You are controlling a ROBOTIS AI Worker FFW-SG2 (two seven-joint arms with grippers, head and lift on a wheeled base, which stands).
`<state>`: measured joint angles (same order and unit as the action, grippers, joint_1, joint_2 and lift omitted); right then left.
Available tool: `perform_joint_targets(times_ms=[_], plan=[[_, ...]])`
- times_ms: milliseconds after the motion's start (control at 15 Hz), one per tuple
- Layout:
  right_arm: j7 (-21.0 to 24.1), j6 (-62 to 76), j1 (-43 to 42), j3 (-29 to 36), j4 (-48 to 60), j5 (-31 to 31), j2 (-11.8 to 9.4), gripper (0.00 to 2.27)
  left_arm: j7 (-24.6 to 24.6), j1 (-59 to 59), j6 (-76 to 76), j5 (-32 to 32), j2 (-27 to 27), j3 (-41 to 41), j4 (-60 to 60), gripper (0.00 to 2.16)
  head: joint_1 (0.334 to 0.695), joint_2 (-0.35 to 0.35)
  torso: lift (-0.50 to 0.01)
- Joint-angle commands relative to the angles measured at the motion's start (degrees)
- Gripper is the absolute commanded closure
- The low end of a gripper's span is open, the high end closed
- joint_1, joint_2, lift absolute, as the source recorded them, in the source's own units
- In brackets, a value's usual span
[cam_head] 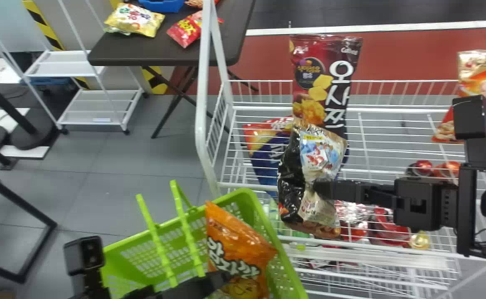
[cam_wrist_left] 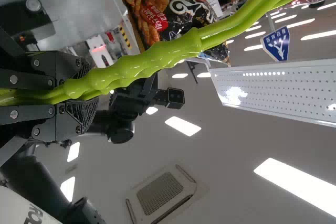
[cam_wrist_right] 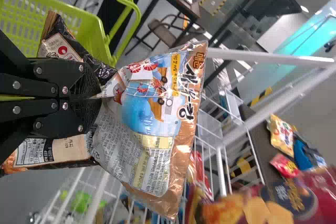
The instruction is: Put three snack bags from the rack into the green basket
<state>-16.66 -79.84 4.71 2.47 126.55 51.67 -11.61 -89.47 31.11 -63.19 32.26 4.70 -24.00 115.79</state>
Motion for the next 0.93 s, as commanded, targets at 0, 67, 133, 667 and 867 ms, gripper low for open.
perform_joint_targets(times_ms=[0,67,133,667,867], plan=[[-1.8,1.5,-0.3,-3.0,-2.0,-1.5,1.8,2.25,0.0,0.0,0.0,0.3,0.0,0.7,0.4,2.15,0.695,0.235,0.000],[-2.8,3.4,-0.5,-4.3,-3.6,-1.8,2.3,2.25,0.0,0.0,-0.2,0.5,0.0,1.1,0.5,2.15,0.695,0.255,0.000],[-3.7,4.5,-0.8,-5.3,-4.9,-2.1,2.9,2.25,-0.1,0.0,-0.4,0.5,0.0,1.4,0.6,2.15,0.695,0.270,0.000],[-6.2,5.5,-0.5,-8.6,-10.3,0.1,4.8,2.25,0.0,-0.3,-0.6,0.7,0.0,2.8,0.5,2.15,0.695,0.350,0.000],[-6.3,5.7,-0.7,-8.9,-11.2,1.3,5.1,2.25,0.1,-0.3,-0.6,0.7,0.0,2.9,0.6,2.15,0.695,0.350,0.000]])
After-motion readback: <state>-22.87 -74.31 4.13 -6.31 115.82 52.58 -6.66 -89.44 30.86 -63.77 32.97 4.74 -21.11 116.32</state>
